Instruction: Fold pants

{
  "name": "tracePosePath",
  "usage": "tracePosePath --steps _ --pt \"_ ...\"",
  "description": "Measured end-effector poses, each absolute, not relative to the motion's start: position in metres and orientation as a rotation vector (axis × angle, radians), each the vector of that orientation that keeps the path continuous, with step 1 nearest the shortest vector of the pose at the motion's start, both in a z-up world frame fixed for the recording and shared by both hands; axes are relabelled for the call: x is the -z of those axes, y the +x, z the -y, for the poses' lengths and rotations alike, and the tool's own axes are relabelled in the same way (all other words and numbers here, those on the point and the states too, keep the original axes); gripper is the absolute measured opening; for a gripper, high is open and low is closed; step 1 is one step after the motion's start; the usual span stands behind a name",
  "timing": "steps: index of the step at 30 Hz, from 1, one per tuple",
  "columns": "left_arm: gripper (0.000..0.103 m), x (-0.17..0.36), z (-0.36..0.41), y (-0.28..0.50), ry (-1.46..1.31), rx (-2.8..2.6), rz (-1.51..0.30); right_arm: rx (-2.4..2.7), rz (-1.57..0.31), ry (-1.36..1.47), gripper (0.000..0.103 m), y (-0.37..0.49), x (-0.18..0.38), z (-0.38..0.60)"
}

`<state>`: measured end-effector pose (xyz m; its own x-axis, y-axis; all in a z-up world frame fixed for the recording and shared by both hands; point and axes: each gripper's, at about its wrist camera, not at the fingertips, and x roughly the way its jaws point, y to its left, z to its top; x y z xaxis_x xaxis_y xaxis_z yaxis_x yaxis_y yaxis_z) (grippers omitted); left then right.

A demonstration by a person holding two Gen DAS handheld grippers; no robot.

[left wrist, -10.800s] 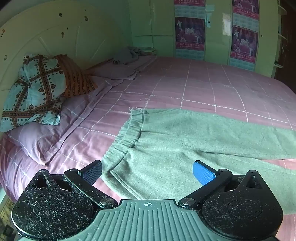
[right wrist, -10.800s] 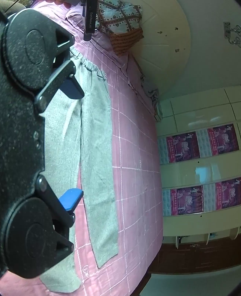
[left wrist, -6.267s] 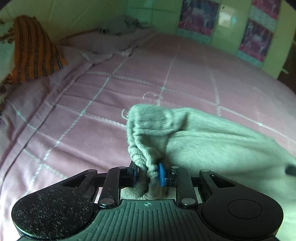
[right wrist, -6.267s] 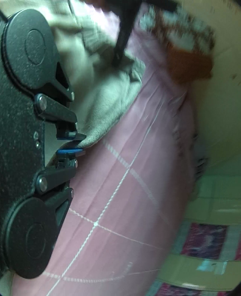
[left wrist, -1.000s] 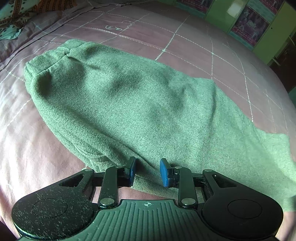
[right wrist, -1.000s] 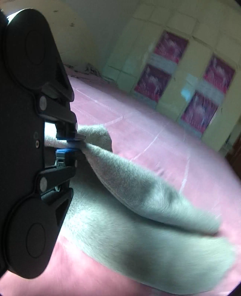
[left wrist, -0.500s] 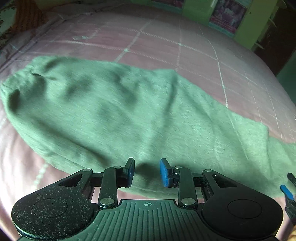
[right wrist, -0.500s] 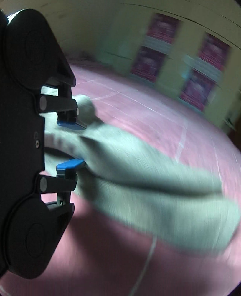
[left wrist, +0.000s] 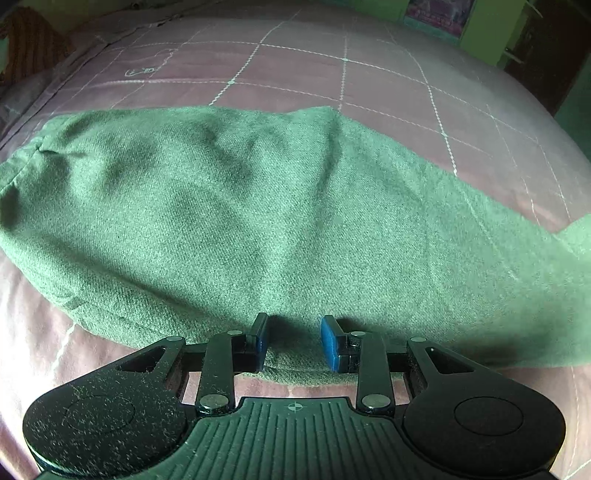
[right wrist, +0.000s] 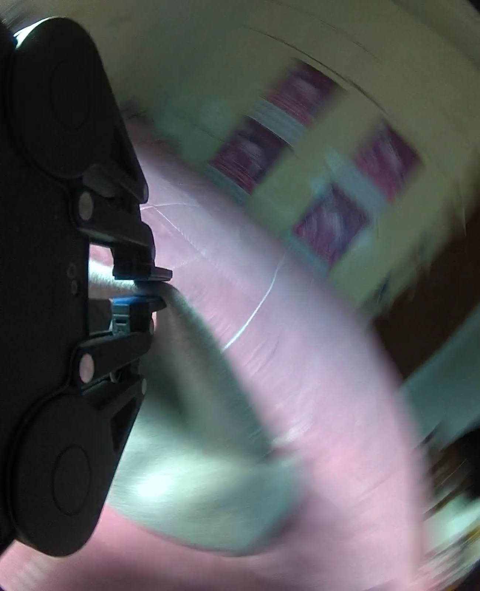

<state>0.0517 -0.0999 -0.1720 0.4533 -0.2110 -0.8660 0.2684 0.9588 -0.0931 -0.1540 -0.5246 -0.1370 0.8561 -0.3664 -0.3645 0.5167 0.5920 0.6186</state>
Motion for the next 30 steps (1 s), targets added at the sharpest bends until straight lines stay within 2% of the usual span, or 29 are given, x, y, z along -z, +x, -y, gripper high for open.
tracePosePath --steps 2,4,5,7,11,12,13,14,15,16,17,18,20,22,24,25,28,30 --pt "0.031 0.171 0.099 0.051 0.059 0.296 -1.058 0.577 -0.316 0.68 0.008 -0.152 0.14 0.517" --pt "0.032 0.172 0.099 0.051 0.059 0.295 -1.055 0.648 -0.447 0.691 0.01 -0.154 0.162 0.526" --pt "0.032 0.172 0.099 0.051 0.064 0.296 -1.052 0.656 -0.487 0.757 0.015 -0.161 0.177 0.535" --pt "0.032 0.171 0.099 0.049 0.069 0.298 -1.049 0.669 -0.446 0.92 0.024 -0.18 0.194 0.55" --pt "0.032 0.172 0.1 0.05 0.077 0.296 -1.047 0.688 -0.382 0.953 0.025 -0.194 0.194 0.569" --pt "0.032 0.172 0.101 0.05 0.076 0.295 -1.046 0.661 -0.381 0.959 0.028 -0.19 0.194 0.575" --pt "0.032 0.173 0.102 0.049 0.076 0.294 -1.045 0.63 -0.381 1.005 0.04 -0.193 0.198 0.582" --pt "0.032 0.173 0.102 0.049 0.076 0.294 -1.044 0.609 -0.372 1.079 0.048 -0.194 0.2 0.593" --pt "0.032 0.173 0.102 0.049 0.074 0.293 -1.044 0.601 -0.334 1.147 0.047 -0.19 0.203 0.599" --pt "0.032 0.173 0.102 0.049 0.074 0.293 -1.045 0.622 -0.298 1.184 0.038 -0.192 0.205 0.605" --pt "0.032 0.173 0.102 0.049 0.075 0.292 -1.046 0.666 -0.286 1.173 0.022 -0.191 0.201 0.61" --pt "0.033 0.173 0.102 0.05 0.076 0.292 -1.047 0.704 -0.298 1.112 0.014 -0.186 0.195 0.61" --pt "0.033 0.173 0.102 0.05 0.081 0.294 -1.047 0.735 -0.304 0.891 0.004 -0.177 0.167 0.604" --pt "0.033 0.174 0.102 0.05 0.092 0.298 -1.044 0.716 -0.293 0.588 0.004 -0.167 0.129 0.577" --pt "0.033 0.174 0.102 0.05 0.091 0.297 -1.045 0.656 -0.353 0.474 0.004 -0.155 0.115 0.57" --pt "0.033 0.174 0.102 0.05 0.086 0.296 -1.046 0.629 -0.417 0.527 0.02 -0.154 0.122 0.578" --pt "0.033 0.174 0.101 0.05 0.084 0.298 -1.044 0.667 -0.42 0.788 0.022 -0.185 0.155 0.605" --pt "0.034 0.175 0.102 0.049 0.094 0.3 -1.041 0.706 -0.408 0.843 0.022 -0.207 0.169 0.609"
